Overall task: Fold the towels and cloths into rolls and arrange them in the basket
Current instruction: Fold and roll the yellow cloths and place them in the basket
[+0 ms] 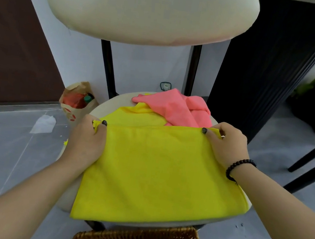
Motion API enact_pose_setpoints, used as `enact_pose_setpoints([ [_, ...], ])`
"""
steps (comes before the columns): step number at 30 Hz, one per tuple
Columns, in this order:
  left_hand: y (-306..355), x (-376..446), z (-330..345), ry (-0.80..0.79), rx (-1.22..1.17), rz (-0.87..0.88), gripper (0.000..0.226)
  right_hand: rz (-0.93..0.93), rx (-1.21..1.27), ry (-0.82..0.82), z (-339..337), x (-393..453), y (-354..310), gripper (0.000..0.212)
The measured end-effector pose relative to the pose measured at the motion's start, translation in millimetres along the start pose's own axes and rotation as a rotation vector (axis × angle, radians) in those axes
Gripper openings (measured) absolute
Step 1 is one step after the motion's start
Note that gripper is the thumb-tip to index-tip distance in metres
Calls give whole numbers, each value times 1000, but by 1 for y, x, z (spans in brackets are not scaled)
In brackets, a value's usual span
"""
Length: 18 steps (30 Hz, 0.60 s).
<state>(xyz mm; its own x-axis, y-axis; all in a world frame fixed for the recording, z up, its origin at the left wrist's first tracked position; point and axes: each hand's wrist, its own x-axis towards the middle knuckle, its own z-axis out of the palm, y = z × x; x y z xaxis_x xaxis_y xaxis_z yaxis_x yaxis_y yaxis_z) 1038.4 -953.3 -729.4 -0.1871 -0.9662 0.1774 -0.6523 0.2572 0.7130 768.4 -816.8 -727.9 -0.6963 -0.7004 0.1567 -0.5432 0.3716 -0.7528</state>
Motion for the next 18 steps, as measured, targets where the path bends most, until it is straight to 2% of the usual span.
enact_pose_setpoints([
  [9, 2, 9, 1, -42, 194, 22, 9, 3, -92, 56, 9, 6, -5, 17],
  [13, -3, 14, -3, -76, 223, 18, 4, 43, -107, 5, 9, 8, -9, 22],
  [18, -5, 15, -12, -118, 178, -3, 15, 125, -57, -57, 0, 15, -8, 20],
])
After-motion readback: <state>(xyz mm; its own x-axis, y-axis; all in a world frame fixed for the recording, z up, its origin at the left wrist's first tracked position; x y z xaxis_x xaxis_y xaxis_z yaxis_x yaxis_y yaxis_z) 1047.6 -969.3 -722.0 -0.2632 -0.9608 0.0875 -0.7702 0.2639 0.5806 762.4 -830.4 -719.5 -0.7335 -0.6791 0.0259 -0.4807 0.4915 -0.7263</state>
